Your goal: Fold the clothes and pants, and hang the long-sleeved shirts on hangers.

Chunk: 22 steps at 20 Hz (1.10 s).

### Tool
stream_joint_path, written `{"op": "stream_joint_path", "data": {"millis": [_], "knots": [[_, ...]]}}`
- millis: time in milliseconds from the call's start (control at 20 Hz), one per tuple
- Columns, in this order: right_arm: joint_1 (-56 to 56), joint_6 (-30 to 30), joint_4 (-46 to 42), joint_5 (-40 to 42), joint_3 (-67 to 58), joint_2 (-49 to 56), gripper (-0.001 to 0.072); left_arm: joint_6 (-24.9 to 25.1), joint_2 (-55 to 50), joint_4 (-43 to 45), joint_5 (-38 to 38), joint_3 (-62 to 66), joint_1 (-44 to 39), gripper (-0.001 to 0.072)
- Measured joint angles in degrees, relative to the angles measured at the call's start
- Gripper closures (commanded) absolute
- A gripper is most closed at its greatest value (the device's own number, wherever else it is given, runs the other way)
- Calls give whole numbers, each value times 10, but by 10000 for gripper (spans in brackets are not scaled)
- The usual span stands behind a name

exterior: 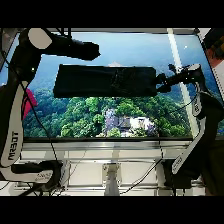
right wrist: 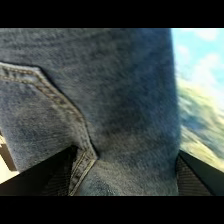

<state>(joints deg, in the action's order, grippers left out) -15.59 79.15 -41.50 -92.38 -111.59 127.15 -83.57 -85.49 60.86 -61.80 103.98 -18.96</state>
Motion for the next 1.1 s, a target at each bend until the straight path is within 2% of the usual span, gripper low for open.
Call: {"op": "stream_joint_path", "data": {"millis": [50, 150, 250, 550, 1100], "knots": [[8, -2, 3, 0, 0, 1, 148, 0, 0, 0, 0, 0, 0, 690], [23, -4, 5, 1, 0, 1, 383, 0, 0, 0, -2, 0, 0, 690], [35, -5, 7, 2, 0, 1, 662, 0, 0, 0, -2, 0, 0, 690], [44, 6, -2, -24, 0, -11, 666, 0, -2, 21, -3, 0, 0, 693], [11, 8, -126, -79, 1, -131, 665, -14, -43, 70, -31, -2, -8, 693]]}}
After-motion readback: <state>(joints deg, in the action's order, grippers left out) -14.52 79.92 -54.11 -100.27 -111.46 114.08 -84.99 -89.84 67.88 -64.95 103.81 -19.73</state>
